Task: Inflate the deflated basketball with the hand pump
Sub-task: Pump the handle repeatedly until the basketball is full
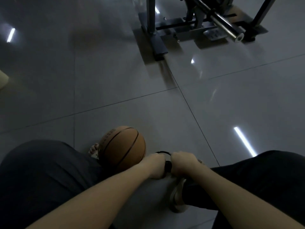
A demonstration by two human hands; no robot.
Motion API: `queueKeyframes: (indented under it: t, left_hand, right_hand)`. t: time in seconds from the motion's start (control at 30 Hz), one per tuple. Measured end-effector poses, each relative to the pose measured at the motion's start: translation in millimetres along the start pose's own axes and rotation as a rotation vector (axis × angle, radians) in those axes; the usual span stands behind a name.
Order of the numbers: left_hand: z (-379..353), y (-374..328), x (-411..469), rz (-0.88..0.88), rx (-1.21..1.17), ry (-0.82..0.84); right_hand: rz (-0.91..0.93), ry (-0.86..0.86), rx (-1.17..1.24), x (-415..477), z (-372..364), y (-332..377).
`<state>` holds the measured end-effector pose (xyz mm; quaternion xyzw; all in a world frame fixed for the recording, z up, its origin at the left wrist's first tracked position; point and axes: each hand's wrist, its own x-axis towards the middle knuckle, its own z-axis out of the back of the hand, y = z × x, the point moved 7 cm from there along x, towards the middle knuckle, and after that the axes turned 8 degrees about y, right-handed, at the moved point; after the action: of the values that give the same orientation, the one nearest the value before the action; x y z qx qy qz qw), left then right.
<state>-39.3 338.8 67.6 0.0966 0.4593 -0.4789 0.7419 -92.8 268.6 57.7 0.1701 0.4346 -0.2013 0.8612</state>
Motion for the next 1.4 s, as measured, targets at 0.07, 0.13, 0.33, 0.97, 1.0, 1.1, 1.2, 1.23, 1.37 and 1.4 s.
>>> queueKeyframes:
  t: [0.07, 0.13, 0.33, 0.97, 1.0, 1.1, 1.2, 1.23, 1.37, 1.4]
  left_hand:
    - [-3.9, -1.4, -3.1, 0.004, -0.024, -0.012]
    - [-5.8, -6.3, -8.4, 0.006, -0.044, -0.013]
    - [29.7, -32.5, -28.8, 0.004, -0.048, -0.041]
    - [28.3, -33.7, 6.0, -0.011, -0.051, -0.206]
    - [22.5, -32.7, 8.8, -0.012, -0.055, -0.201]
    - [10.5, -29.5, 13.6, -0.015, -0.058, -0.202]
    - [5.0, -24.9, 8.8, -0.012, -0.042, -0.22]
    - [3.7, -24.4, 9.0, -0.012, -0.041, -0.202]
    - [19.0, -29.2, -7.8, -0.027, -0.022, -0.147]
    - [30.7, -32.1, -13.9, -0.028, -0.01, -0.152]
  right_hand:
    - [0.003, -0.006, -0.019, -3.7, -0.8, 0.2]
    - [-0.009, -0.004, -0.028, -11.1, -0.3, 0.1]
    - [-0.069, 0.042, -0.029, -54.2, 31.4, -15.8]
    - [-0.067, -0.021, -0.096, -22.7, 25.8, -34.9]
    - [-0.066, -0.016, -0.098, -19.2, 20.7, -35.1]
    - [-0.057, -0.035, -0.123, -11.8, 12.5, -30.8]
    - [-0.064, -0.057, -0.13, -14.3, 10.7, -24.4]
    - [-0.065, -0.043, -0.124, -14.9, 9.1, -22.7]
    - [-0.082, 0.02, -0.042, -35.5, 15.2, -16.2]
    - [-0.083, 0.031, -0.024, -43.4, 25.3, -16.5]
